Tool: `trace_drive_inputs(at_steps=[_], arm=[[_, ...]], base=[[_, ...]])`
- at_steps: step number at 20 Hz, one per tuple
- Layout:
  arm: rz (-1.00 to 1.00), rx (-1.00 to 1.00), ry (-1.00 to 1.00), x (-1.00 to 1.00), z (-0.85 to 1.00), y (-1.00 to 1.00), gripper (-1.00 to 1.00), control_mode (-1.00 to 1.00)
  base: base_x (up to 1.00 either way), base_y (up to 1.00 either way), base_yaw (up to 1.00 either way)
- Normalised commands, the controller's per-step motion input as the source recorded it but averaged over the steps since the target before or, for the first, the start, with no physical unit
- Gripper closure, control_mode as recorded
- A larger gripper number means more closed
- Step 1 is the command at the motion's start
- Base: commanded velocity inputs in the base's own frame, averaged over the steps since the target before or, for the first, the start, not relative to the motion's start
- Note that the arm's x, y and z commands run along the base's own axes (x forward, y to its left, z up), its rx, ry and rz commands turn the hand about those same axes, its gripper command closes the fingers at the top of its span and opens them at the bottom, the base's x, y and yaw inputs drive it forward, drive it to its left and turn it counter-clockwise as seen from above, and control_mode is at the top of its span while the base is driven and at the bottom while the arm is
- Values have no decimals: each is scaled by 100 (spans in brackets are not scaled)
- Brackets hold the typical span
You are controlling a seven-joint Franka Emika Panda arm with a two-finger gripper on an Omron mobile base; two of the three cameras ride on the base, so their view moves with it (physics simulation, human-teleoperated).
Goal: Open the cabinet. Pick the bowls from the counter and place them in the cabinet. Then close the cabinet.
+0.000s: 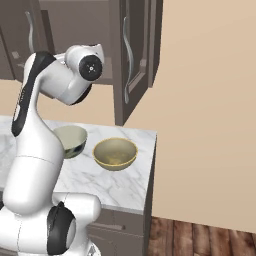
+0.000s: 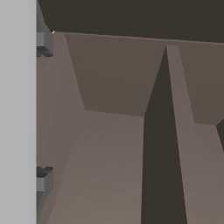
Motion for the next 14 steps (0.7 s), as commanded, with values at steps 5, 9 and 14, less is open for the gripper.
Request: trace_drive_inputs(at_steps=[5,9,14], arm=[[0,0,-1,23,-7,23,-100,-100],[0,0,0,21,-40,79,-100,-100],[7,0,7,7,-82,100,-100,-100]], base=[[0,0,0],[0,0,0],[0,0,0]])
